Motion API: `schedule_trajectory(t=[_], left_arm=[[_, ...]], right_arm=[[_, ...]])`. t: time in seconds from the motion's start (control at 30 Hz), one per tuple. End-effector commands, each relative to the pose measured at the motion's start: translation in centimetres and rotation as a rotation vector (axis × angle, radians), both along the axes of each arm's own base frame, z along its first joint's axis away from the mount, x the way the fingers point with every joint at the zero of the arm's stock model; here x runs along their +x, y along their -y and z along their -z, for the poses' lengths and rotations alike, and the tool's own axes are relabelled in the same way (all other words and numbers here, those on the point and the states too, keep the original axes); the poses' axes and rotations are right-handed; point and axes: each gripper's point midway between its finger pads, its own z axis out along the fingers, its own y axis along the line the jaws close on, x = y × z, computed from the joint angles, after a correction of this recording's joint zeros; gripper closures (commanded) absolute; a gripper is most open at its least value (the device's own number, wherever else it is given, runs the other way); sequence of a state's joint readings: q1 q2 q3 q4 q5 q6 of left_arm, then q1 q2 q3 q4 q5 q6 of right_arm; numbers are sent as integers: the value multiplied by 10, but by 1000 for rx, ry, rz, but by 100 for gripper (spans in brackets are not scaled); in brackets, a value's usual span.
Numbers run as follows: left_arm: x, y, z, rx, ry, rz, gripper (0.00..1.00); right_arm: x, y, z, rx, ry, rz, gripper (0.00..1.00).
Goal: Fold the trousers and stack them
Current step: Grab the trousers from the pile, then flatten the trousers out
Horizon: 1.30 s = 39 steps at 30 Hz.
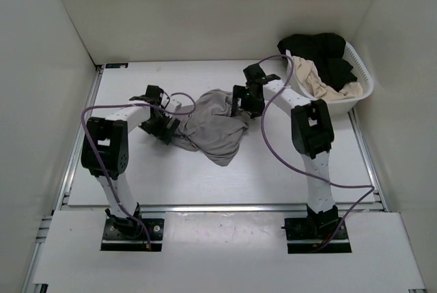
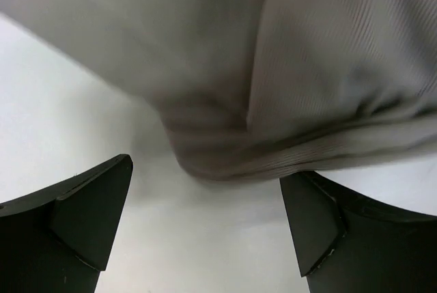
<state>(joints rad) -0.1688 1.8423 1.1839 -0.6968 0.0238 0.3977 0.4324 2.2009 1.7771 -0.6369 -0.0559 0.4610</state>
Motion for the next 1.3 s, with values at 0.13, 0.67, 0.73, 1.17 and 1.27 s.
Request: schedule_trajectory(t=[0.13, 0.67, 0.73, 1.17, 1.27], left_arm=[[29, 56, 10, -86, 50, 130, 0], [26, -74, -148, 48, 347, -166, 86], [22, -110, -196, 116, 432, -225, 86], [78, -194, -299, 284, 600, -389, 86], [96, -194, -266, 304, 491, -409, 86]], right_arm=[[18, -41, 7, 147, -69, -68, 30], [-83, 90, -170, -65, 164, 127, 100], [-103, 88, -217, 23, 219, 85, 100], [-146, 83, -325, 268, 425, 94, 100], [-149, 74, -316, 305, 360, 66, 100]])
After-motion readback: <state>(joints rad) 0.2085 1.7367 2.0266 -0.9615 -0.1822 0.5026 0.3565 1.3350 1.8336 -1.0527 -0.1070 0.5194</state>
